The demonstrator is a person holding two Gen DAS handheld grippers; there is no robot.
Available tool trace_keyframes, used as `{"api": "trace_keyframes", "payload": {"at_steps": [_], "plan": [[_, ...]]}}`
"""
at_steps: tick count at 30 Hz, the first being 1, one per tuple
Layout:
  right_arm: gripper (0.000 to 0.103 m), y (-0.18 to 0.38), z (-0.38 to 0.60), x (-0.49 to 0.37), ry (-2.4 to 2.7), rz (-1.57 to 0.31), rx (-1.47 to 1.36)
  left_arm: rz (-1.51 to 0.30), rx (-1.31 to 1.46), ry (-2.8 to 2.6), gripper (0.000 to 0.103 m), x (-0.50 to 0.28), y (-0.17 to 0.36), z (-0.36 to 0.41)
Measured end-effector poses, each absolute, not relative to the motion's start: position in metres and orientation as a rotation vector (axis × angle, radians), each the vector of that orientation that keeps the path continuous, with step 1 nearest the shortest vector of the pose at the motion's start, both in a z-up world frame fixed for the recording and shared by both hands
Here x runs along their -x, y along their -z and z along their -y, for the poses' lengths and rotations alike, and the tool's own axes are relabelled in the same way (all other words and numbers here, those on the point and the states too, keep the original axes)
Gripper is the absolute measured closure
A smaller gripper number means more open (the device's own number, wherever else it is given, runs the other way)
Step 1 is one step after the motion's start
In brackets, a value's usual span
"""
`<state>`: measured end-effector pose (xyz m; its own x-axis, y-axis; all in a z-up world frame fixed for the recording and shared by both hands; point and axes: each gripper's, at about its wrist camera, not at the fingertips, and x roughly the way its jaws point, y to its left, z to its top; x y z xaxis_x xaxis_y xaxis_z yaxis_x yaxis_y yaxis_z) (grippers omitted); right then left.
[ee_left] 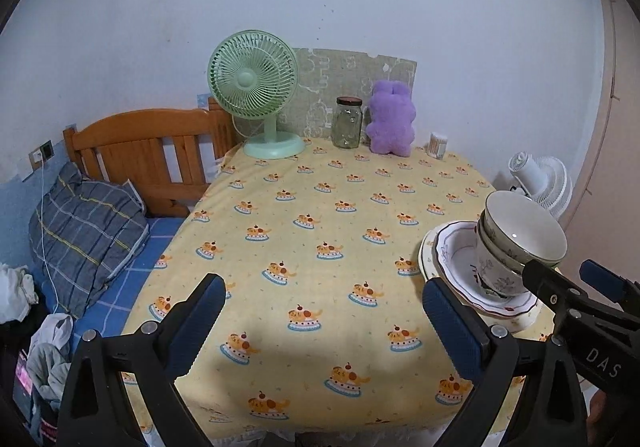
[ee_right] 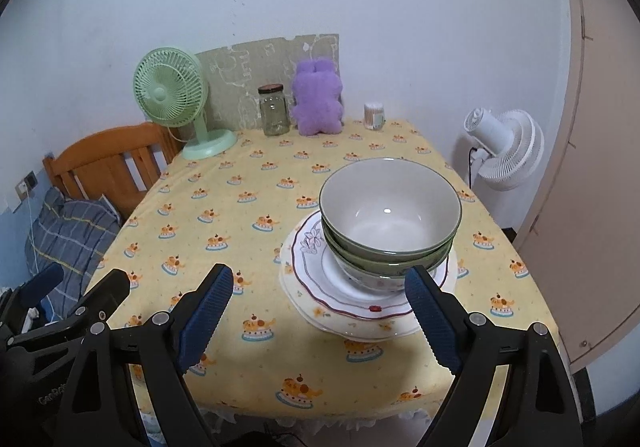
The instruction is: Organize plates and bowls
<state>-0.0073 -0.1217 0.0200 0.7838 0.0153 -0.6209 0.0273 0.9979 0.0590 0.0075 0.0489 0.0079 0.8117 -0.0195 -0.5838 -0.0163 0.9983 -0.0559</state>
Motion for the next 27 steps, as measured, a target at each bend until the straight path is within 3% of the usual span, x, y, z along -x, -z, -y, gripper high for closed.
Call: {"api": "trace_keyframes", "payload": {"at_steps": [27], "plan": [[0.01,-0.04,0.112,0.01,0.005,-0.622,-0.04,-0.576,0.086,-0.02,0.003,-0.003,-0.025,-0.06]]}}
